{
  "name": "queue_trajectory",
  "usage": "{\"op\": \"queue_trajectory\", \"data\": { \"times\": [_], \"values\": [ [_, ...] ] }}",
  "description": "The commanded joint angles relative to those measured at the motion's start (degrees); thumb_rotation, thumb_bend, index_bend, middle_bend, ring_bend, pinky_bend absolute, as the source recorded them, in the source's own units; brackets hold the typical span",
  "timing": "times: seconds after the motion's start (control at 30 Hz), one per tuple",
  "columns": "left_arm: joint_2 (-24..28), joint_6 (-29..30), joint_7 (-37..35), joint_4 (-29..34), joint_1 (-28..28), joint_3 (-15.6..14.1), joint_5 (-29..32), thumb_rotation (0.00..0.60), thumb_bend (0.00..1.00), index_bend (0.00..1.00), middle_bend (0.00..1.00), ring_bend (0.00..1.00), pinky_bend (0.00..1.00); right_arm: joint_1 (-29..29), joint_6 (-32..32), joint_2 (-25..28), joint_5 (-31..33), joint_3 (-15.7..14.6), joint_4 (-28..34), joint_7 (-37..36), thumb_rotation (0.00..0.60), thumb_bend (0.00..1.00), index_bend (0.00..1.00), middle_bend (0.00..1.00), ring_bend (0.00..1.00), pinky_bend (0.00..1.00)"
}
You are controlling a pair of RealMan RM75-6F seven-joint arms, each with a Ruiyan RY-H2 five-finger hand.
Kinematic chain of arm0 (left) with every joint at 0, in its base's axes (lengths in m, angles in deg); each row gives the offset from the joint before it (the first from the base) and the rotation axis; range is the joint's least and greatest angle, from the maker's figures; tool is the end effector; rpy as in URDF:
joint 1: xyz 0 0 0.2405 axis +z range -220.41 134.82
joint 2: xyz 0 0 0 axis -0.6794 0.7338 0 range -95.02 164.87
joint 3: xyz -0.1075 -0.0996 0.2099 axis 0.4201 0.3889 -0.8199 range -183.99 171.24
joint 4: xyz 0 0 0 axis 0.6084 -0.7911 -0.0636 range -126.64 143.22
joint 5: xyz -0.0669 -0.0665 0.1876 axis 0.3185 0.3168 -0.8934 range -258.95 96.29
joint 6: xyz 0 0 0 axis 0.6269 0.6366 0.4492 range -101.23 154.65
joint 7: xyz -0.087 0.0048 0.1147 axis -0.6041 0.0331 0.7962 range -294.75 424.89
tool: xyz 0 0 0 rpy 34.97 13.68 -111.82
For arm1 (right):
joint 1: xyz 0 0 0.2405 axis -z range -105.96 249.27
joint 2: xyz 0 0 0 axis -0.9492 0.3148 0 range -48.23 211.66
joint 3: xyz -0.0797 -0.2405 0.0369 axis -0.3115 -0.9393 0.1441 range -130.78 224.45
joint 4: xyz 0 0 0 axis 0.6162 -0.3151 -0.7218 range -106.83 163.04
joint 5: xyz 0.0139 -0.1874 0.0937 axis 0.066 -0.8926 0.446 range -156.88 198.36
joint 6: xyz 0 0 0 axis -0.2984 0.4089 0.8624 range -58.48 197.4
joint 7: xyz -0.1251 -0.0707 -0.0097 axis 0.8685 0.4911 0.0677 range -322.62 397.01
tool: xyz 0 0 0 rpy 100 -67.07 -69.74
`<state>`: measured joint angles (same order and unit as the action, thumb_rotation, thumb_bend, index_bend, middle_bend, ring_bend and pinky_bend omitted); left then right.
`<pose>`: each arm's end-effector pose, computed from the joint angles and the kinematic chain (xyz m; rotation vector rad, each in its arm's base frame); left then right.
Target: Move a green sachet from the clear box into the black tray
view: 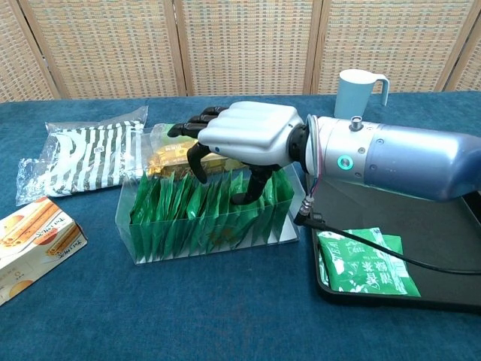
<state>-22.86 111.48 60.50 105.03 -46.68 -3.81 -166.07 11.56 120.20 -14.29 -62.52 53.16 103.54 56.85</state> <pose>-0.3098 0.1740 0.1868 -1.3447 -0.9620 -0.9158 -0.0336 -0.3429 -0.0682 2.3160 -0.2918 1.0567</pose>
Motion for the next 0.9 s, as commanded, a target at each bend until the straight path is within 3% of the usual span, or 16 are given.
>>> {"op": "queue_trajectory", "data": {
  "times": [0.03, 0.33, 0.9],
  "values": [
    [0.0, 0.0, 0.0, 0.0, 0.0, 0.0, 0.0, 0.6, 0.1, 0.0, 0.0, 0.0, 0.0, 0.1, -0.2, -0.3, -0.1, -0.1, -0.4, 0.3, 0.6, 0.43, 0.45, 0.09, 0.0, 0.07],
    [0.1, -0.1, -0.2, -0.1, 0.0, 0.0, 0.1, 0.6, 0.1, 0.0, 0.0, 0.0, 0.0, 0.6, -0.6, -1.3, -0.7, -0.6, -2.0, 0.3, 0.6, 0.47, 0.45, 0.09, 0.0, 0.07],
    [0.1, -0.2, -0.3, 0.0, -0.1, 0.0, 0.1, 0.6, 0.09, 0.0, 0.0, 0.0, 0.0, 2.1, 1.2, -3.5, -2.6, -1.0, -5.4, -1.7, 0.6, 0.55, 0.56, 0.05, 0.0, 0.09]
  ]
}}
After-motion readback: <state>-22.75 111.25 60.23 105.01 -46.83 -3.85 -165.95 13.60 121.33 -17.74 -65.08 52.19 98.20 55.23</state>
